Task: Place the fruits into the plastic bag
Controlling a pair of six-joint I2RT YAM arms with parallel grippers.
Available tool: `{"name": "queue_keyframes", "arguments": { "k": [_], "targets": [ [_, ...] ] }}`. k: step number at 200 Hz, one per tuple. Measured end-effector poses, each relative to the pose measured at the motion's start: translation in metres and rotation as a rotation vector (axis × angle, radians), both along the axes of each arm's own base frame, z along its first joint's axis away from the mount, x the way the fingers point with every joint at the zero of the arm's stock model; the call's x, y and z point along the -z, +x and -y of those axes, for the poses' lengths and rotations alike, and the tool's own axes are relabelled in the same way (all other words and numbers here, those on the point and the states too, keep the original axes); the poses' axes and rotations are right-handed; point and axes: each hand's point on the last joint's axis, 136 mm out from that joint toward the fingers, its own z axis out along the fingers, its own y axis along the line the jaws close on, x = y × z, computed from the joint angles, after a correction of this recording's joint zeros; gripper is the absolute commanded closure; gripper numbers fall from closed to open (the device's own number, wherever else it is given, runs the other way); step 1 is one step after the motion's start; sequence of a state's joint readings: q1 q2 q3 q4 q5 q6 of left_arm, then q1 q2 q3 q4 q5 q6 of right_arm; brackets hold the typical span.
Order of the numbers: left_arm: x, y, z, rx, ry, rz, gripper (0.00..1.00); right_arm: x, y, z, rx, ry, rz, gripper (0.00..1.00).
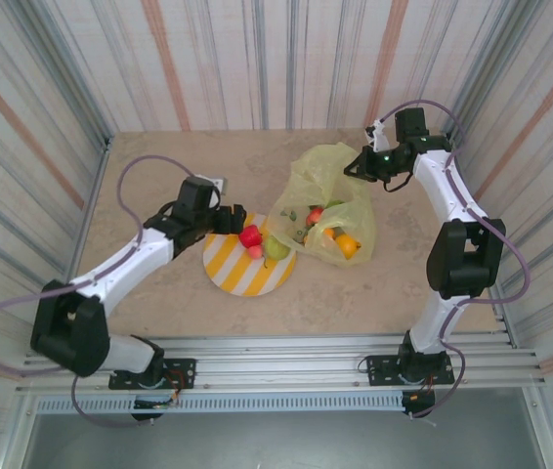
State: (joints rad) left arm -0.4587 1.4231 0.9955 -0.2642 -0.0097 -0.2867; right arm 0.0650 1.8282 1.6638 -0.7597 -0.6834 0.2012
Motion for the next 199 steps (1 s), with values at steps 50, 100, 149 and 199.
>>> {"name": "queue_keyframes", "arguments": {
  "k": [50, 100, 149, 199],
  "targets": [
    [0.035, 0.036, 0.003, -0.006, 0.146, -0.085, 0.06, 0.000, 0.000, 0.000, 0.000, 0.000, 0.000, 1.00],
    [0.061, 0.049, -0.001, -0.021, 0.193, -0.142, 0.08, 0.000, 0.000, 0.000, 0.000, 0.000, -0.001, 1.00],
    [0.082, 0.051, -0.009, -0.036, 0.214, -0.196, 0.12, 0.001, 0.000, 0.000, 0.000, 0.000, -0.003, 1.00],
    [0.086, 0.048, -0.012, -0.036, 0.210, -0.212, 0.13, 0.003, -0.001, 0.000, 0.000, 0.000, -0.007, 1.00]
  ]
}}
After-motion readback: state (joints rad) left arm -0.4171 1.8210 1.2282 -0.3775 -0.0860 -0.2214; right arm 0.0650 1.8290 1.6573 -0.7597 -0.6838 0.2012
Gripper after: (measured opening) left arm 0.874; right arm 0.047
